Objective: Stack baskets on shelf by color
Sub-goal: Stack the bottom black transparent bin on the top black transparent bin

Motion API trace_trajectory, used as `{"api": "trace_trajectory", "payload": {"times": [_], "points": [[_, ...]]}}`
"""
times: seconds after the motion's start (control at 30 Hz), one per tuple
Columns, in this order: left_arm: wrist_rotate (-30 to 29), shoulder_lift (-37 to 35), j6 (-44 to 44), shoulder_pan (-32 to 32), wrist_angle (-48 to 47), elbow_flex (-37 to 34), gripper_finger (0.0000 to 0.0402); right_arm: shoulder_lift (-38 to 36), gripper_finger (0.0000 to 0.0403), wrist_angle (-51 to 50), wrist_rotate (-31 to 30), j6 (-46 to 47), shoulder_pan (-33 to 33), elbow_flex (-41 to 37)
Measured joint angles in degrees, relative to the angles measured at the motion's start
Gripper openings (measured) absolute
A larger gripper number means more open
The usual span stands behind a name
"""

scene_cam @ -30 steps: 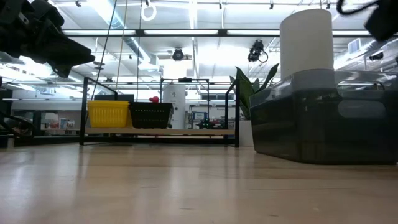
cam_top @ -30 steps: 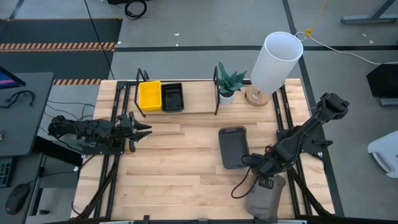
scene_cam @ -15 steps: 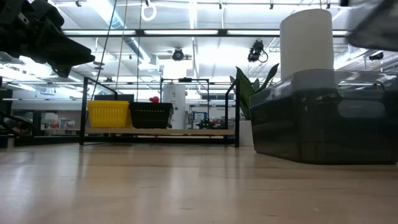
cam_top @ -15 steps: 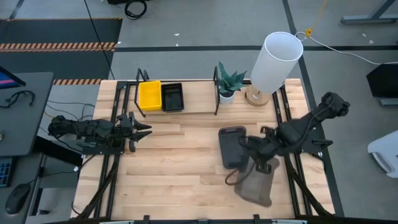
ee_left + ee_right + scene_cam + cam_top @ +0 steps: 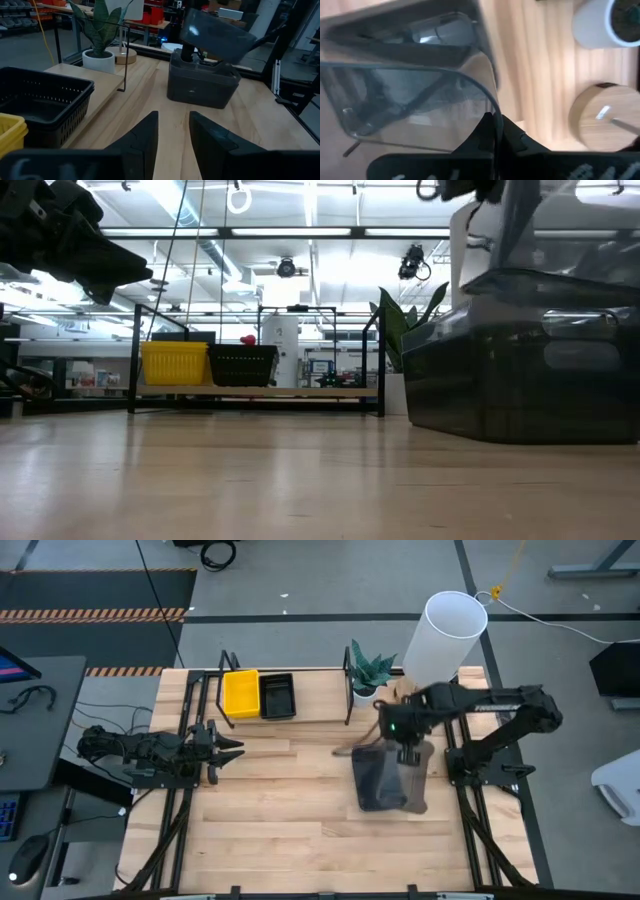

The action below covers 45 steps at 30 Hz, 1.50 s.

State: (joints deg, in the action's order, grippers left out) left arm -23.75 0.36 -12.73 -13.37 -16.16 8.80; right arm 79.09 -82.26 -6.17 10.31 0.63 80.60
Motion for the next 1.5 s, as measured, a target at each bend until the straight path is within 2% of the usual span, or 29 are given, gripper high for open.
{"api": "trace_trajectory", "payload": {"times": [0.2,0.37,0.63,1.03,1.27,1.5], "points": [[0.0,0.0,0.0,0.0,0.0,0.0,0.0117,0.0,0.0,3.2,3.4,-8.9,-9.2,0.0],[0.0,0.0,0.0,0.0,0.0,0.0,0.0117,0.6,0.0,5.2,4.3,-12.9,-11.8,0.0],[0.0,0.0,0.0,0.0,0.0,0.0,0.0117,4.2,0.0,9.3,4.3,-16.3,-9.0,0.0],[0.0,0.0,0.0,0.0,0.0,0.0,0.0117,12.5,0.0001,8.8,3.0,-19.6,-6.7,0.4],[0.0,0.0,0.0,0.0,0.0,0.0,0.0117,13.3,0.0016,9.5,2.0,-22.4,-6.0,0.3],[0.0,0.0,0.0,0.0,0.0,0.0,0.0117,12.1,0.0005,8.8,0.0,-24.0,-2.9,2.4]]}}
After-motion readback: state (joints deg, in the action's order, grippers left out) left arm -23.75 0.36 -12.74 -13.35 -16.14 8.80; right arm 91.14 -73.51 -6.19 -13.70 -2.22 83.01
